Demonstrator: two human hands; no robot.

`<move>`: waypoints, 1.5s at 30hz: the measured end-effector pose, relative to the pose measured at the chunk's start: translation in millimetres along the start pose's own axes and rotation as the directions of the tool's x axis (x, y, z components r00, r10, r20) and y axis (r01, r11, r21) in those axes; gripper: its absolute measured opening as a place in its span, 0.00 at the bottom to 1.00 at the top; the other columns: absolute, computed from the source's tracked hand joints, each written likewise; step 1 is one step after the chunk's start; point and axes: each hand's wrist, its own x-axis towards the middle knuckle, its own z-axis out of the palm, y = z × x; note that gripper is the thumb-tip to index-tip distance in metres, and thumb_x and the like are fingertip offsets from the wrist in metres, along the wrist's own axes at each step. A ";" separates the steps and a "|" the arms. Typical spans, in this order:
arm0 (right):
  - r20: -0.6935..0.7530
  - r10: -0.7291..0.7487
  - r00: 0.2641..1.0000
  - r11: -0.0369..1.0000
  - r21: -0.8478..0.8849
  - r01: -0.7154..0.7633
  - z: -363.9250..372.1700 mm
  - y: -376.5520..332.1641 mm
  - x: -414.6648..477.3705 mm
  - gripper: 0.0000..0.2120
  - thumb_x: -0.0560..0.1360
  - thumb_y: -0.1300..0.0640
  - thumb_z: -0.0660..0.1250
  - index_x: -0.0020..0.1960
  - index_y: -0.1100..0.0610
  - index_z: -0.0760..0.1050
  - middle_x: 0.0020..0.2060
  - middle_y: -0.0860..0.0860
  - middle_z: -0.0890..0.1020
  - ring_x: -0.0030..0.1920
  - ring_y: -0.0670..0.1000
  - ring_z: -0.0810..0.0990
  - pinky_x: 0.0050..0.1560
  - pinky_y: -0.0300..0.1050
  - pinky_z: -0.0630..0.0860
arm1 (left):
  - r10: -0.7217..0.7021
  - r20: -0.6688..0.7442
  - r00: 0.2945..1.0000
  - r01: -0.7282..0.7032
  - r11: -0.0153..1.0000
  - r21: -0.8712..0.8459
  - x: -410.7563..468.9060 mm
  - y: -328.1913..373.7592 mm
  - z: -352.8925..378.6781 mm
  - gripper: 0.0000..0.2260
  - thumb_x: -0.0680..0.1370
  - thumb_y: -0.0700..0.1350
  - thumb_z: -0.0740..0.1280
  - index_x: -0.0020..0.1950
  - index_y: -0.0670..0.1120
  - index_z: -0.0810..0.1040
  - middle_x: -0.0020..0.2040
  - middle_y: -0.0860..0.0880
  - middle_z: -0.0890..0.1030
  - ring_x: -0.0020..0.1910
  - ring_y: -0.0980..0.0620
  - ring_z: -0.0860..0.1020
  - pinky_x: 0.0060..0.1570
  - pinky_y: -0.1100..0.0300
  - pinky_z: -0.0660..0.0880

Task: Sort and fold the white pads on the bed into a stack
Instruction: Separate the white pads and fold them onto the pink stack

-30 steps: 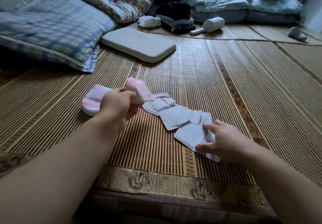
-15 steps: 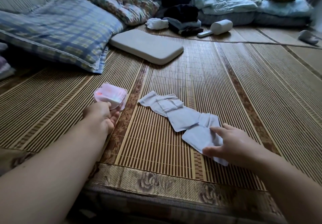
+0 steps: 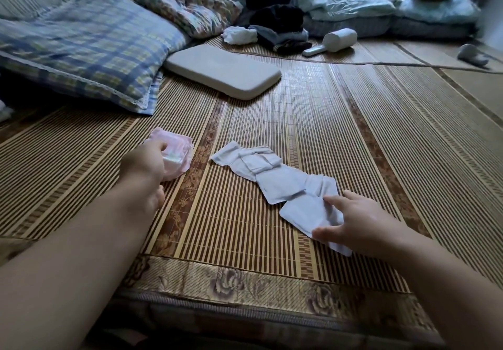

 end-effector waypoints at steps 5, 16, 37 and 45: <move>-0.057 -0.013 0.998 0.998 0.057 0.017 -0.3 0.7 -1.1 0.36 0.64 0.35 0.71 0.68 0.47 0.68 0.66 0.51 0.71 0.66 0.54 0.67 0.64 0.52 0.66 | 0.308 -0.038 0.951 -0.279 0.901 0.332 -10.6 -6.1 21.1 0.28 0.69 0.55 0.64 0.64 0.41 0.70 0.61 0.37 0.72 0.56 0.39 0.75 0.54 0.43 0.77; -0.140 0.106 0.984 0.991 0.100 -0.092 1.2 3.6 10.8 0.17 0.69 0.41 0.70 0.51 0.52 0.79 0.47 0.51 0.81 0.50 0.51 0.77 0.52 0.47 0.74 | 0.247 0.920 0.305 -0.943 0.213 0.255 -92.6 -55.6 86.6 0.22 0.75 0.55 0.65 0.69 0.57 0.70 0.73 0.55 0.67 0.74 0.51 0.55 0.72 0.48 0.51; -0.160 0.009 0.987 0.887 0.458 0.066 -25.4 26.7 -11.5 0.07 0.70 0.56 0.71 0.35 0.55 0.77 0.31 0.49 0.80 0.28 0.45 0.77 0.28 0.38 0.72 | 0.262 0.901 0.344 -0.934 0.197 0.299 -102.4 -61.8 101.5 0.17 0.74 0.56 0.65 0.62 0.58 0.75 0.60 0.51 0.76 0.59 0.49 0.73 0.58 0.48 0.73; -0.207 -0.419 0.884 -0.038 0.977 0.211 -51.3 16.6 -18.4 0.07 0.67 0.68 0.60 0.33 0.58 0.71 0.29 0.52 0.75 0.28 0.48 0.74 0.28 0.39 0.74 | 0.305 0.917 0.259 -0.828 0.558 0.048 -107.5 -39.8 95.4 0.48 0.62 0.59 0.76 0.70 0.72 0.47 0.69 0.60 0.53 0.69 0.51 0.54 0.69 0.45 0.60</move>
